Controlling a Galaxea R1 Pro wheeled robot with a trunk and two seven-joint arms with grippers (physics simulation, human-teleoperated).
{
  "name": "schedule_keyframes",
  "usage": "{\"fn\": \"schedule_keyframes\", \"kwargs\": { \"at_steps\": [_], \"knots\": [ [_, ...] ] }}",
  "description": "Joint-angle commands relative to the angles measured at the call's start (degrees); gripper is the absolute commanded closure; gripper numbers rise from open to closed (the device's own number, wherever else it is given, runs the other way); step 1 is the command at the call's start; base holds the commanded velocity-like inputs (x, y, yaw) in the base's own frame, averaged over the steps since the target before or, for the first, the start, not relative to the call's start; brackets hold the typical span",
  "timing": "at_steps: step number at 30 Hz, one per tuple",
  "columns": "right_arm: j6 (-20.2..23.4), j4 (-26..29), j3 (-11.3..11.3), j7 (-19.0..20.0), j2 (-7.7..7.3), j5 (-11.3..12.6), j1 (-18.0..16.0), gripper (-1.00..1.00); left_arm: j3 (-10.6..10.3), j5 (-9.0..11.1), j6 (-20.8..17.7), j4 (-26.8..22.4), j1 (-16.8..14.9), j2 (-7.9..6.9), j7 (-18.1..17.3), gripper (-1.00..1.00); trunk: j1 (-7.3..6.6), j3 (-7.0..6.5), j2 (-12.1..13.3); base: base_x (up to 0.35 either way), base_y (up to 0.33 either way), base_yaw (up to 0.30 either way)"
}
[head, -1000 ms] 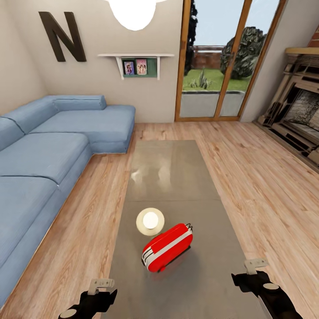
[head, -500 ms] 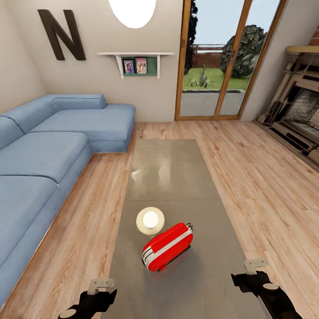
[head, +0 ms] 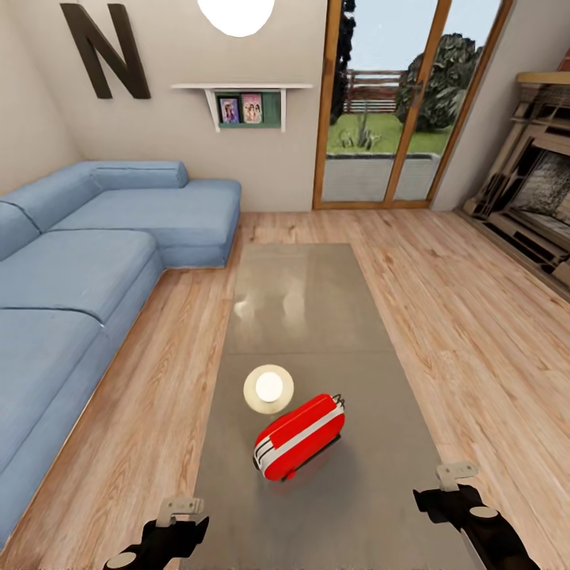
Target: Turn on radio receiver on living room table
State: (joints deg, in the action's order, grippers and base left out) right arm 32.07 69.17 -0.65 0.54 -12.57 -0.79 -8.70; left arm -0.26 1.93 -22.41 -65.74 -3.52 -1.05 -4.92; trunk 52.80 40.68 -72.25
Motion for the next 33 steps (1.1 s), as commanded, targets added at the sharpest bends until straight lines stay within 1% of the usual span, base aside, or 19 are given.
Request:
{"fn": "schedule_keyframes", "kwargs": {
  "at_steps": [1, 10, 17, 18, 19, 21, 23, 27, 33],
  "knots": [
    [0.0, -0.03, -0.01, -0.05, 0.0, 0.0, 0.0, -1.0, -0.02, 0.0, 0.0, 0.0, 0.0, 0.0, 0.0, -1.0, 0.0, 0.09, 0.0, 0.0, 0.0, 0.0],
    [-0.08, -0.39, 0.04, -0.25, 0.04, 0.0, 0.0, -1.0, -0.08, 0.0, -0.04, -0.46, 0.0, 0.0, 0.07, -1.0, 0.0, 0.9, 0.0, 0.0, 0.0, 0.0],
    [-0.08, -0.25, -0.09, -0.34, 0.21, -0.07, 0.0, -1.0, -0.09, 0.08, -0.55, -4.56, 0.0, 0.06, 0.06, -1.0, 0.0, 1.53, 0.0, 0.0, 0.0, 0.0],
    [-0.08, -0.08, -0.12, -0.5, 0.46, -0.09, 0.0, -1.0, -0.09, 0.1, -0.66, -5.62, -0.75, 0.04, 0.04, -1.0, 0.0, 1.61, 0.0, 0.0, 0.0, 0.0],
    [-0.08, -0.03, -0.12, -0.53, 0.49, -0.1, 0.0, -1.0, -0.09, 0.14, -0.69, -5.71, -1.16, 0.05, 0.03, -1.0, 0.0, 1.7, 0.0, 0.0, 0.0, 0.0],
    [-0.12, 0.14, -0.14, -0.59, 0.56, -0.15, 0.0, -1.0, -0.09, 0.26, -0.8, -5.77, -2.96, 0.07, 0.01, -1.0, 0.0, 1.88, 0.0, 0.0, 0.0, 0.0],
    [-1.0, 0.56, -0.15, -0.9, 0.64, -0.17, -0.32, -1.0, -0.09, 0.18, -0.82, -5.96, -4.06, 0.08, -0.18, -1.0, 0.0, 2.06, 0.0, 0.0, 0.0, 0.0],
    [-1.8, 1.35, -0.14, -1.27, 0.75, -0.18, -0.62, -1.0, -0.09, 0.24, -0.8, -5.89, -4.67, 0.02, -0.39, -1.0, 0.0, 2.4, 0.0, 0.0, 0.0, 0.008],
    [-2.01, 2.69, -0.14, -1.17, 0.79, -0.16, -0.7, -1.0, -0.11, 0.17, -0.79, -5.8, -4.83, 0.02, -0.44, -1.0, 0.0, 2.48, 0.0, 0.0, 0.0, 0.003]
  ]
}}
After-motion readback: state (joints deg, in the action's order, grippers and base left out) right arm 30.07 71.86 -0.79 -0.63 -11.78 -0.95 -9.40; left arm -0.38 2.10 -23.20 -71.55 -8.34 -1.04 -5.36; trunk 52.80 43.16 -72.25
